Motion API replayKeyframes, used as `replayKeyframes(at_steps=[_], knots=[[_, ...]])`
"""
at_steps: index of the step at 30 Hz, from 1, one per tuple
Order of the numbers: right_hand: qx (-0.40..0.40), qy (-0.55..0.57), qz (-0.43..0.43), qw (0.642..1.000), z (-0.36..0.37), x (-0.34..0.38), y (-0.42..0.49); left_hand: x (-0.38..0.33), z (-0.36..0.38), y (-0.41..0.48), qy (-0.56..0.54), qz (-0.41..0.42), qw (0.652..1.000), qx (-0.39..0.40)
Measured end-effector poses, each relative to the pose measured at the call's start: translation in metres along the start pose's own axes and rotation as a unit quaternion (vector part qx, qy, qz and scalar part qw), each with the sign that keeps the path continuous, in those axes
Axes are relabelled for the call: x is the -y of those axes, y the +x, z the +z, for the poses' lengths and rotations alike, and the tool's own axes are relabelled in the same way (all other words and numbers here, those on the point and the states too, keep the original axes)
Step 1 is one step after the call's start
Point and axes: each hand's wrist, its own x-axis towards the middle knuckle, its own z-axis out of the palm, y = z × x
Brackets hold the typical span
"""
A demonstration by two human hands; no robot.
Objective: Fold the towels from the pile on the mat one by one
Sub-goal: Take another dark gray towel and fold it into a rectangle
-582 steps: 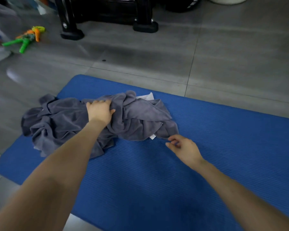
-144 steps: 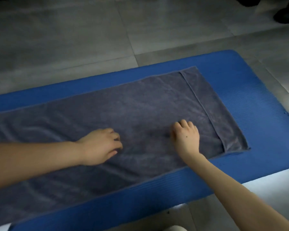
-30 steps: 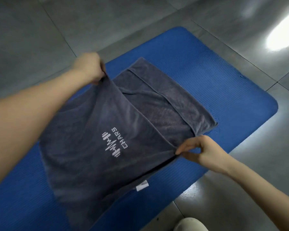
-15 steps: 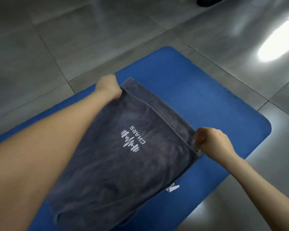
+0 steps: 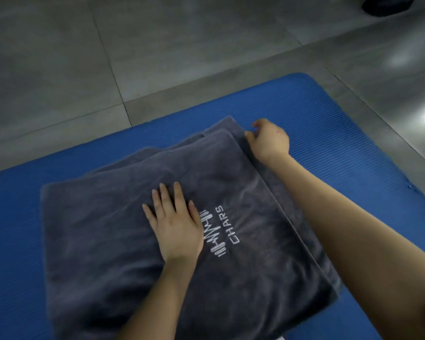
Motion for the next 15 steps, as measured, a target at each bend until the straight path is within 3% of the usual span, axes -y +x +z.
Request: replayKeyframes(at_steps=[5, 8, 12, 15], knots=[[0.038, -0.084, 0.008, 0.996, 0.025, 0.03, 0.05, 0.002, 0.002, 0.001, 0.034, 0.0, 0.999, 0.027], [0.077, -0.056, -0.002, 0.995, 0.029, 0.034, 0.065, 0.003, 0.003, 0.002, 0.041, -0.004, 0.999, 0.027], [-0.004, -0.013, 0.047, 0.999, 0.017, 0.02, 0.086, 0.003, 0.003, 0.003, 0.043, -0.001, 0.999, 0.027], [-0.001, -0.026, 0.056, 0.998, 0.021, 0.008, 0.09, 0.003, 0.004, 0.004, 0.046, -0.005, 0.999, 0.027]])
